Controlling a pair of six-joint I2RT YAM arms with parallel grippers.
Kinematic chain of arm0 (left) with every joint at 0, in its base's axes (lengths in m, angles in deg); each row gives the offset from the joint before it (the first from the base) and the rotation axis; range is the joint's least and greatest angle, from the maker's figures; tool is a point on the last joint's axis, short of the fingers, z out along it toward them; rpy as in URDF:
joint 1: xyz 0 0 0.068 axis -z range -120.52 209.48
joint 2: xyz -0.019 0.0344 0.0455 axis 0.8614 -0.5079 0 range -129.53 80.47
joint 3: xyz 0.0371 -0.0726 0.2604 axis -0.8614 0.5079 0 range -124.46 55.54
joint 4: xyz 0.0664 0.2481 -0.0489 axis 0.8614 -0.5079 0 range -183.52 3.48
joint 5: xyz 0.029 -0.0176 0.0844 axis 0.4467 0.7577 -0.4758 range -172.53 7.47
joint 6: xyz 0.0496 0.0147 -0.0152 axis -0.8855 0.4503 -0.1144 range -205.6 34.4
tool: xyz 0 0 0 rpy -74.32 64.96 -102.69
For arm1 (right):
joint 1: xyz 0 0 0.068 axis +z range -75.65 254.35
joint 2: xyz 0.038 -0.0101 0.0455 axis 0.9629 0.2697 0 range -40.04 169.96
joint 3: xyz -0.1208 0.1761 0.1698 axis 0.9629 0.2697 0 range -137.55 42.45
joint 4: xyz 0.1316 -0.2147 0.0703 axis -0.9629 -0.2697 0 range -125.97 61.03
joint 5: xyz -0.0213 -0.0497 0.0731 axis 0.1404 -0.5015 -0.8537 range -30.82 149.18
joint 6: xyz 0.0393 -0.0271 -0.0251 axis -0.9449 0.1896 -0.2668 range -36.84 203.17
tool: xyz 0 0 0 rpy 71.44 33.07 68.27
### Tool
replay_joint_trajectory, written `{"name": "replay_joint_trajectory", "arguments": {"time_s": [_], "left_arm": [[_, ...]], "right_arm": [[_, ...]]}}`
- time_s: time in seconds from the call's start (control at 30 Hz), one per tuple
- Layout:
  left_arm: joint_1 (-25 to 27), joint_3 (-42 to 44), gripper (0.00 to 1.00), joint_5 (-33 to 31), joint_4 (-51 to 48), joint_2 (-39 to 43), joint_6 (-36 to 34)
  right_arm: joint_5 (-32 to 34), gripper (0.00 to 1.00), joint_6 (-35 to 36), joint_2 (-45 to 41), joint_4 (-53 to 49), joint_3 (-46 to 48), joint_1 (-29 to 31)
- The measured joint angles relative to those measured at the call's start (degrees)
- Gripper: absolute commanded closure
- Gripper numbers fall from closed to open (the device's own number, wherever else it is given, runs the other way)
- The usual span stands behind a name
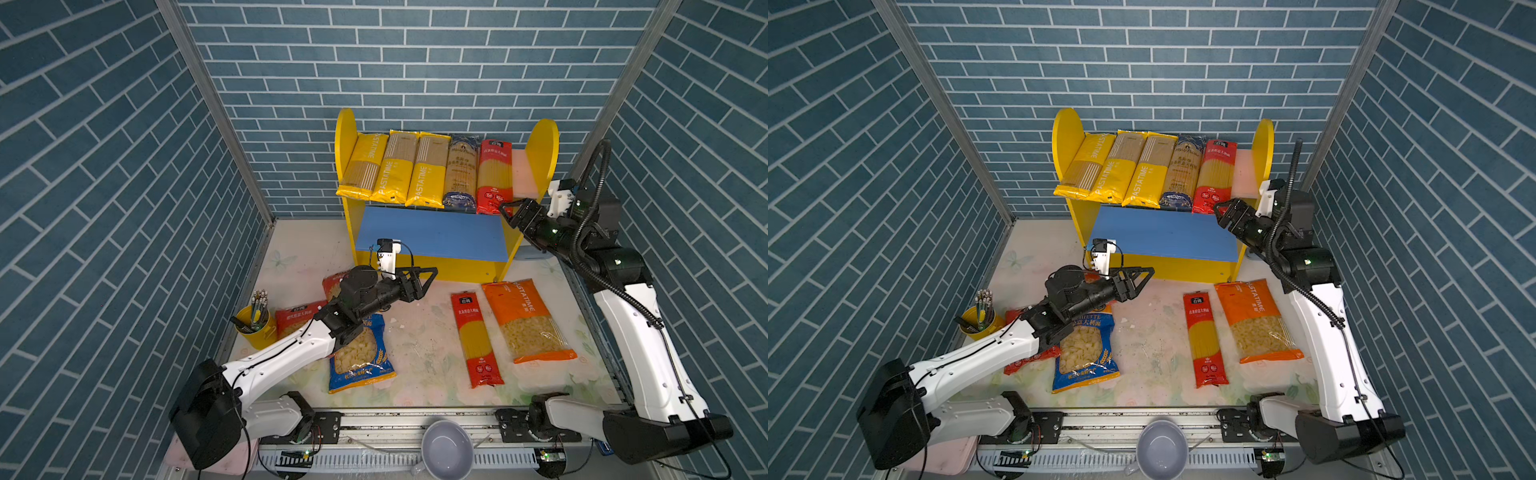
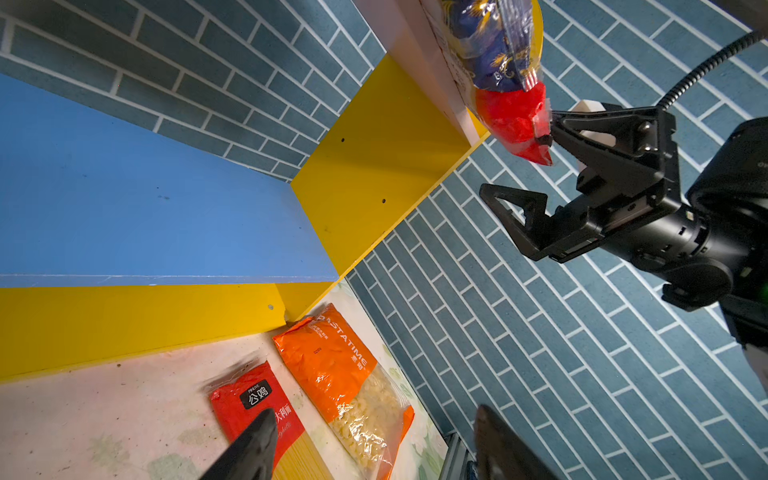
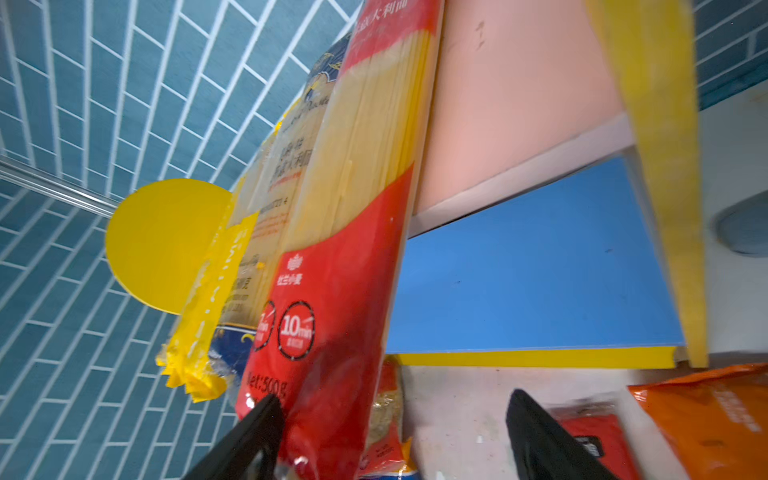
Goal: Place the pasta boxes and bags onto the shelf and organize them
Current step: 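Set the red pack upright beside the MoliPasta pack with the right gripper, then release the pack and lower both grippers toward the remaining red spaghetti pack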
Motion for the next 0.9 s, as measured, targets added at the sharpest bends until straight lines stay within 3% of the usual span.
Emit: {"name": "replay_joint_trajectory", "arguments": {"time_s": [0.17,0.4,0.73,0.9], "left_arm": [[0.63,0.00,0.25,-0.04,0.11,-0.15,0.00],[1.33,0.00,0.25,-0.31,0.22,-0.17,-0.07],[1.92,0.74,0.26,-0.94,0.20,-0.15,-0.44],[1.95,0.92,0.26,-1.07,0.20,-0.15,-0.61]], "right_arm": [[-1.20,0.21,-7.10,-1.53,10.36,5.88,2.69],[-1.29,0.41,-11.76,0.02,18.32,6.69,4.33],[-3.37,0.73,-12.55,6.27,16.59,0.50,2.69],[-7.28,0.77,-12.98,9.29,14.43,-3.23,0.24]]}}
